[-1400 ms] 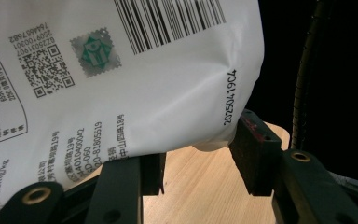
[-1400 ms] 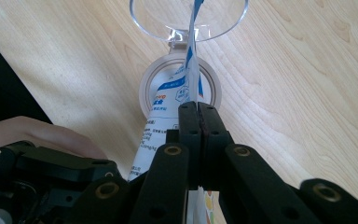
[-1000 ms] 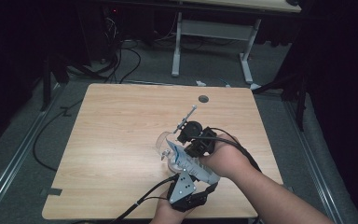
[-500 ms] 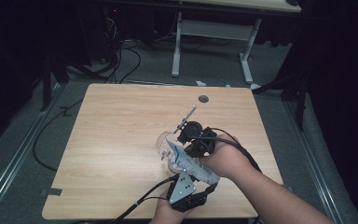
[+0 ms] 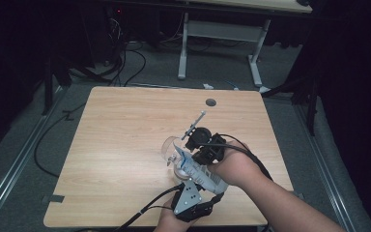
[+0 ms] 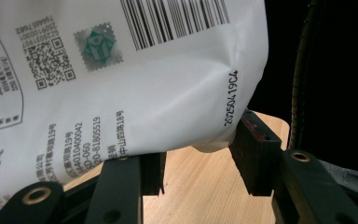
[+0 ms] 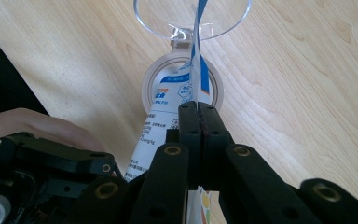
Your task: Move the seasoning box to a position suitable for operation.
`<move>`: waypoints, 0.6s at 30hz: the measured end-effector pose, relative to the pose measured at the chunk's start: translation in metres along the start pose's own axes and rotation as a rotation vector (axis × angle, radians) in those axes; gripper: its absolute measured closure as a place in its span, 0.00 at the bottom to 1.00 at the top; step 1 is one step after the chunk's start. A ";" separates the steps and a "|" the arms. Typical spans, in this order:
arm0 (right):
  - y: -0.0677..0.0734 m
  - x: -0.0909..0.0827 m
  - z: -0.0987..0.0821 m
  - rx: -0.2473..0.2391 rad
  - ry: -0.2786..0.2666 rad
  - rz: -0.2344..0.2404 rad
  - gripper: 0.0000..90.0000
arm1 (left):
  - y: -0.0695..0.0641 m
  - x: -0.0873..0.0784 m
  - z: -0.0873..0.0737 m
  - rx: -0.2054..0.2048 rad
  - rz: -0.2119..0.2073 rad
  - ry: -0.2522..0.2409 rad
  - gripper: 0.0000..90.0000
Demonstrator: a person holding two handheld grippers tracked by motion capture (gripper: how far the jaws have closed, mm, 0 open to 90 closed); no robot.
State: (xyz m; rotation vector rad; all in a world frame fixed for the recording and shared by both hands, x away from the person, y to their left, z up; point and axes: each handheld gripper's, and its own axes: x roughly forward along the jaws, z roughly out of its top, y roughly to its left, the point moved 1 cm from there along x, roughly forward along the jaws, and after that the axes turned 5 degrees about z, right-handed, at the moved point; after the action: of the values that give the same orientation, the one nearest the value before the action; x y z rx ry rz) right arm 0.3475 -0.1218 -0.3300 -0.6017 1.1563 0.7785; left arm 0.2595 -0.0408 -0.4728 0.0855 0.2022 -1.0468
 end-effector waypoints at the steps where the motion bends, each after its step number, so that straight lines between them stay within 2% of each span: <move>1: 0.000 0.000 0.000 -0.004 -0.003 0.002 1.00 | 0.000 0.000 -0.001 0.000 -0.001 0.000 0.64; 18: 0.001 0.001 -0.005 0.005 -0.003 0.008 1.00 | 0.003 -0.003 -0.012 0.004 -0.006 0.016 0.64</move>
State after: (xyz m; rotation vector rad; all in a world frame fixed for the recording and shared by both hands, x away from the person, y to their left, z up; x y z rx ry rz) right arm 0.3445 -0.1246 -0.3325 -0.5916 1.1585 0.7828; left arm 0.2588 -0.0348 -0.4836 0.0972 0.2145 -1.0527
